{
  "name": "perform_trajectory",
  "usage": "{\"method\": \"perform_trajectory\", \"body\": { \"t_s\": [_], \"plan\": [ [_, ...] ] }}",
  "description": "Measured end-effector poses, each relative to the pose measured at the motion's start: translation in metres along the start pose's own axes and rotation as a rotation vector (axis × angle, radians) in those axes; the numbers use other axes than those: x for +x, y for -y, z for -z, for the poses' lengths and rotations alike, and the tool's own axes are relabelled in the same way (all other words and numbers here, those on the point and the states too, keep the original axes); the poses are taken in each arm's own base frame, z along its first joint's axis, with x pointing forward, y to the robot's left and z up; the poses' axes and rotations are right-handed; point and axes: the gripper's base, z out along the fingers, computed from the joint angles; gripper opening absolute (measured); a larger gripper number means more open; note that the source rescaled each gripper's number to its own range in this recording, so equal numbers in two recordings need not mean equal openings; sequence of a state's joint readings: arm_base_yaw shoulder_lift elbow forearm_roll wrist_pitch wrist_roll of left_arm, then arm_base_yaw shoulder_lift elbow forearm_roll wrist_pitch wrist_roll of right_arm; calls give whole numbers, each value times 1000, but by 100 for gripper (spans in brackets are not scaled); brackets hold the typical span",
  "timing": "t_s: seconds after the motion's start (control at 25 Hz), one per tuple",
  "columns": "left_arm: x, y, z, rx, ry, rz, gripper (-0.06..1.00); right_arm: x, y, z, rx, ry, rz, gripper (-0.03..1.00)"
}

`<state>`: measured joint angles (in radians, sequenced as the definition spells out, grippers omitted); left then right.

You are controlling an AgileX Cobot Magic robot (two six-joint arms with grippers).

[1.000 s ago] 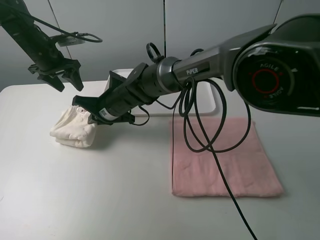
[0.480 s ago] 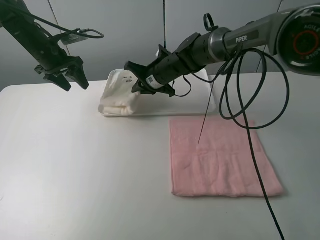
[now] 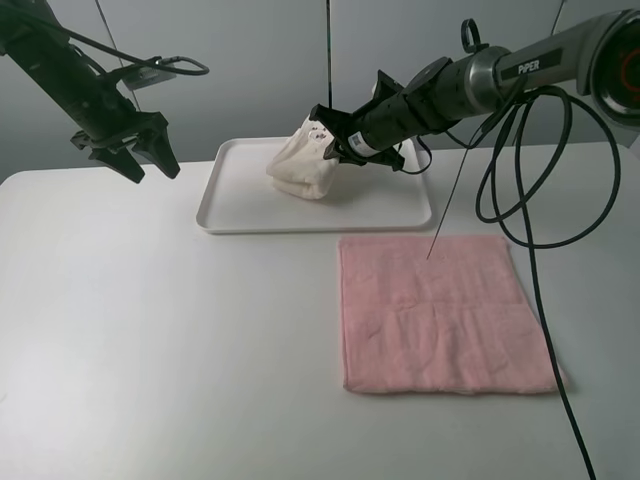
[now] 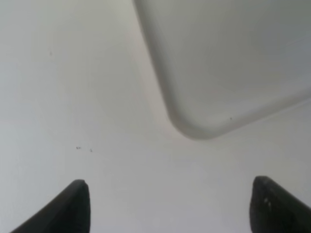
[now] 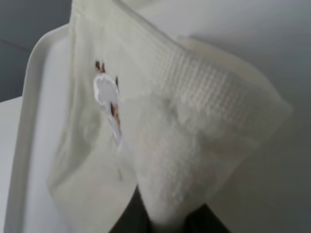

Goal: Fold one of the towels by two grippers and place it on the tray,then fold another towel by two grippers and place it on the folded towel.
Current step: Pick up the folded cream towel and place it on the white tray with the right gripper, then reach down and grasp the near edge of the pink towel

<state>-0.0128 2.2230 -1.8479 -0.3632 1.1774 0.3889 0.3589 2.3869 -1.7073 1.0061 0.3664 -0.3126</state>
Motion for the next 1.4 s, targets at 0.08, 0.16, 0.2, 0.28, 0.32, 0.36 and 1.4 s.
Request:
{"method": "perform_trajectory", "body": {
  "t_s": [0.08,0.16,0.2,0.28,0.32,0.36,1.4],
  "plan": [
    [0,0,0,0,-1,0,86,2,3,-3,6,-6,-1,9],
    [0,0,0,1,-2,0,86,3,4,-5,8,-9,6,27],
    [0,0,0,1,-2,0,86,3,4,-5,9,-9,11,44],
    [0,0,0,2,-4,0,86,3,4,-5,9,-9,20,81],
    [0,0,0,2,-4,0,86,3,4,-4,11,-9,36,92],
    [1,0,0,2,-6,-3,86,3,4,-3,15,-11,54,96],
    [3,151,-45,102,-122,-382,86,39,6,209,310,-226,523,100]
  ]
}}
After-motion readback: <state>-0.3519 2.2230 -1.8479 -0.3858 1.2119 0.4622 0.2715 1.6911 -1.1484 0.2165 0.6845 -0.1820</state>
